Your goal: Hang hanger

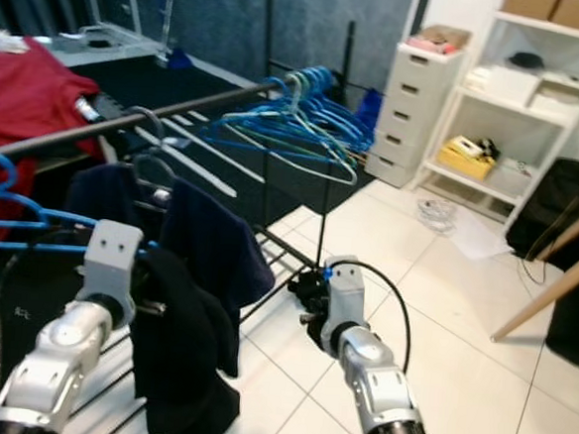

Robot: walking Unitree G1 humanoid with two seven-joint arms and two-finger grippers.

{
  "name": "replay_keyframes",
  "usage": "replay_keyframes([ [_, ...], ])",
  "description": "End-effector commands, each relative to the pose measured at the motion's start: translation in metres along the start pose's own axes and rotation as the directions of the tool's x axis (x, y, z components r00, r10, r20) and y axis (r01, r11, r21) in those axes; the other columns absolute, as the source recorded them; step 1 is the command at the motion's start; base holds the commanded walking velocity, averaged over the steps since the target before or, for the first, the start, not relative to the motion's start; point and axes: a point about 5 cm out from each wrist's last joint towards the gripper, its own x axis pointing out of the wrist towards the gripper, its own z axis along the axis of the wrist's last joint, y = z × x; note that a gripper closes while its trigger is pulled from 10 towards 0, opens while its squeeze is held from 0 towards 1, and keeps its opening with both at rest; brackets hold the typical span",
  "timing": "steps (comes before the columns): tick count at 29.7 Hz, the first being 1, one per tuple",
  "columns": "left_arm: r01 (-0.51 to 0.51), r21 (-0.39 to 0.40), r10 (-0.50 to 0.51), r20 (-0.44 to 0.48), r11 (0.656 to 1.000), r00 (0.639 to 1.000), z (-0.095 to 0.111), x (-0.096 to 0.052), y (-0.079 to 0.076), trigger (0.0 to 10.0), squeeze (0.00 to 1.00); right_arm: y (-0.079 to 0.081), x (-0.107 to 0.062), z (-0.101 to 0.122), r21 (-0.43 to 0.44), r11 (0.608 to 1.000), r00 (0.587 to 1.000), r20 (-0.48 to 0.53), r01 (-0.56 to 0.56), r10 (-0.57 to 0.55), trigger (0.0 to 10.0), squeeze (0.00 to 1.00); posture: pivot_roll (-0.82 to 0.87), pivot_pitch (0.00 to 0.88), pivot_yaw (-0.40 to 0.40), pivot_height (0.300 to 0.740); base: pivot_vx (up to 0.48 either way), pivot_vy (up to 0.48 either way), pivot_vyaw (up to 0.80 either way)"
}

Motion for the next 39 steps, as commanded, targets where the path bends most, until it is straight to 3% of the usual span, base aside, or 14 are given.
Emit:
replay_keyframes([
  [1,0.037,0.051,-0.037,0.007,0.998,0.999,-0.001,0.003,0.002,10.0,0.00,0.000,0.002,-0.002,-0.010,1.000,1.000,-0.008,0.000,0.000,10.0,0.00,0.02,0.068,-0.015,0.740,0.000,0.000,-0.80],
  [6,0.041,0.052,-0.041,0.003,0.998,0.999,-0.003,0.003,0.002,10.0,0.00,0.000,0.001,-0.007,-0.032,0.999,1.000,-0.021,-0.001,0.001,10.0,0.00,0.02,0.058,-0.012,0.740,0.000,0.000,-0.80],
  [11,0.028,0.118,-0.029,0.012,0.993,0.999,-0.009,-0.004,0.007,10.0,0.00,-0.001,-0.003,-0.014,-0.030,0.999,0.999,-0.034,0.009,-0.010,10.0,0.00,0.03,0.058,-0.012,0.740,0.000,0.000,-0.80],
  [14,0.009,0.057,-0.009,0.012,0.998,1.000,-0.011,-0.005,0.009,10.0,0.00,-0.005,-0.002,-0.014,-0.034,0.998,0.999,-0.023,0.046,-0.047,10.0,0.00,0.02,0.054,-0.008,0.740,0.000,0.000,-0.80],
  [18,-0.026,-0.114,0.028,0.018,0.993,0.999,-0.002,0.002,0.000,10.0,0.00,-0.006,-0.001,-0.003,-0.029,0.997,0.997,0.023,0.074,-0.074,10.0,0.00,0.03,0.055,-0.008,0.740,0.000,0.000,-0.80],
  [27,-0.053,-0.137,0.051,-0.023,0.989,0.998,-0.008,0.000,-0.007,10.0,0.00,-0.002,-0.001,-0.002,-0.038,0.997,0.997,0.047,0.062,-0.060,10.0,0.00,0.04,0.049,-0.013,0.740,0.000,0.000,-0.80],
  [29,-0.082,-0.165,0.079,-0.025,0.983,0.997,-0.007,-0.002,-0.005,10.0,0.00,-0.001,-0.002,-0.001,-0.017,0.998,0.996,0.064,0.063,-0.062,10.0,0.00,0.04,0.025,-0.011,0.740,0.000,0.000,-0.80],
  [31,-0.143,-0.224,0.139,-0.035,0.964,0.990,-0.002,0.004,0.000,10.0,0.00,-0.004,0.001,0.005,-0.006,0.997,0.992,0.098,0.081,-0.080,10.0,0.00,0.05,0.062,-0.016,0.740,0.000,0.000,-0.80],
  [36,-0.198,-0.251,0.191,-0.052,0.947,0.980,-0.004,0.006,0.002,10.0,0.00,-0.007,0.002,0.004,0.011,0.992,0.984,0.124,0.129,-0.129,10.0,0.00,0.05,0.015,-0.016,0.740,0.000,0.000,-0.80],
  [38,-0.227,-0.259,0.221,-0.052,0.939,0.974,-0.003,0.009,0.005,10.0,0.00,-0.014,0.000,0.010,0.129,0.975,0.968,0.155,0.178,-0.198,10.0,0.00,0.05,0.000,-0.020,0.740,0.000,0.000,-0.80],
  [39,-0.233,-0.232,0.226,-0.056,0.944,0.973,-0.003,0.012,0.005,10.0,0.00,-0.017,0.001,0.012,0.135,0.971,0.962,0.168,0.196,-0.218,10.0,0.00,0.05,0.026,-0.017,0.740,0.000,0.000,-0.80],
])
